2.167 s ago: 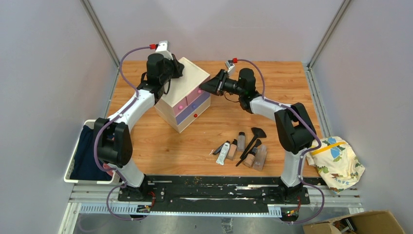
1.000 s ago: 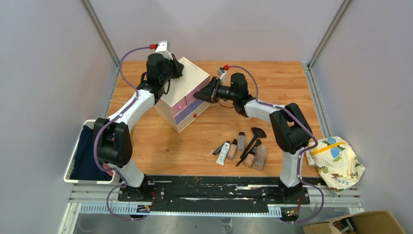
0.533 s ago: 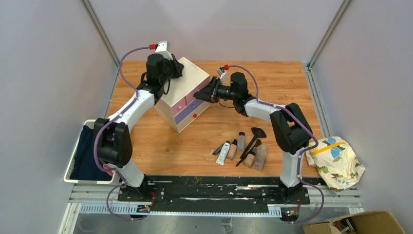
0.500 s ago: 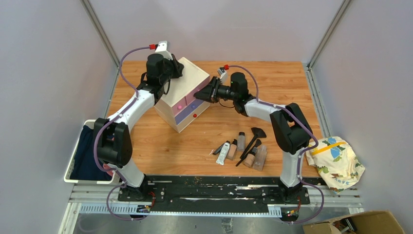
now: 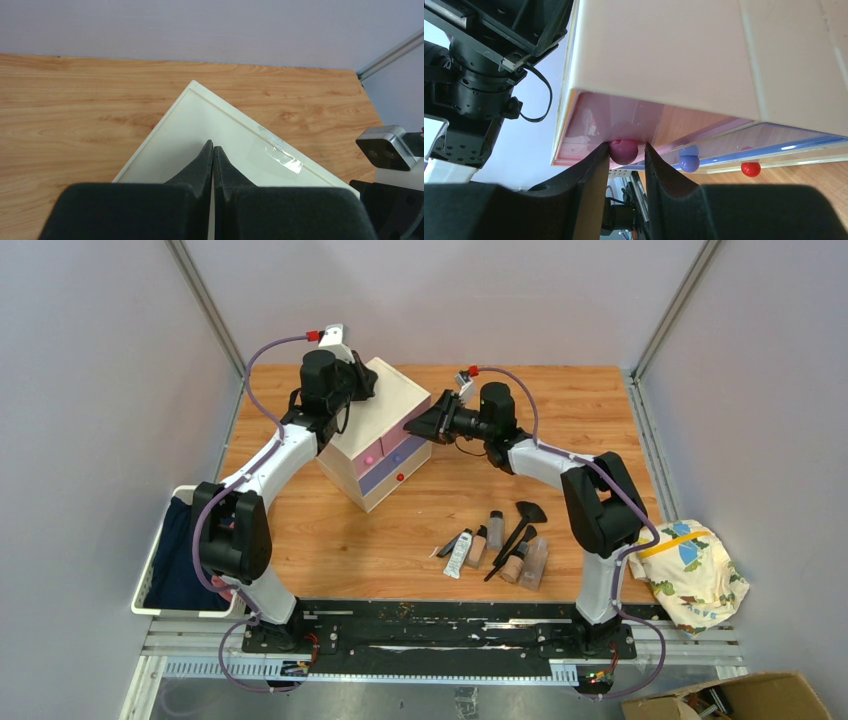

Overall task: Organize the makeup
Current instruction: Open the drawer in the storage box.

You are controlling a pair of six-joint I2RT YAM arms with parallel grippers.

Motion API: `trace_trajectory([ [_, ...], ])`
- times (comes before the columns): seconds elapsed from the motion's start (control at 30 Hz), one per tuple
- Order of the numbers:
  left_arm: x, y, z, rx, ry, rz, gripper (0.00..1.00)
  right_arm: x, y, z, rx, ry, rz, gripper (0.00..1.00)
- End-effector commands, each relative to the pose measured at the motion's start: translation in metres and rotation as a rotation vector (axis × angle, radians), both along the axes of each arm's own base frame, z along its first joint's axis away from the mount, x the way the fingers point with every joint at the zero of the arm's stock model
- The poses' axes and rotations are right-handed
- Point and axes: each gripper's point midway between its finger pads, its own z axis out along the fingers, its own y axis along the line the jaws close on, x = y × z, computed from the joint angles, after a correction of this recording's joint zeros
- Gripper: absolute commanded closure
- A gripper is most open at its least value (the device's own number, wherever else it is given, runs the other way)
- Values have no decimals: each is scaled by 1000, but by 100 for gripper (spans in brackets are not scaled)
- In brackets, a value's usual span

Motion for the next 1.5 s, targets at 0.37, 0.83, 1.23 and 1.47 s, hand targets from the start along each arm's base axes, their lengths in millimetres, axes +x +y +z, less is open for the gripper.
trace_trajectory([
  [0.37, -44, 24, -123, 149, 396, 20, 100, 21, -2, 13, 17, -31, -40, 85],
  [0.83, -44, 24, -125, 150, 399, 19, 100, 11, -11, 16, -1, -54, -67, 100],
  [1.23, -44, 24, -126, 151, 401, 20, 100, 1, -22, 18, -13, -57, -83, 100],
  [1.47, -44, 25, -126, 153, 401, 22, 100, 2, -25, 24, 1, -63, -80, 100],
])
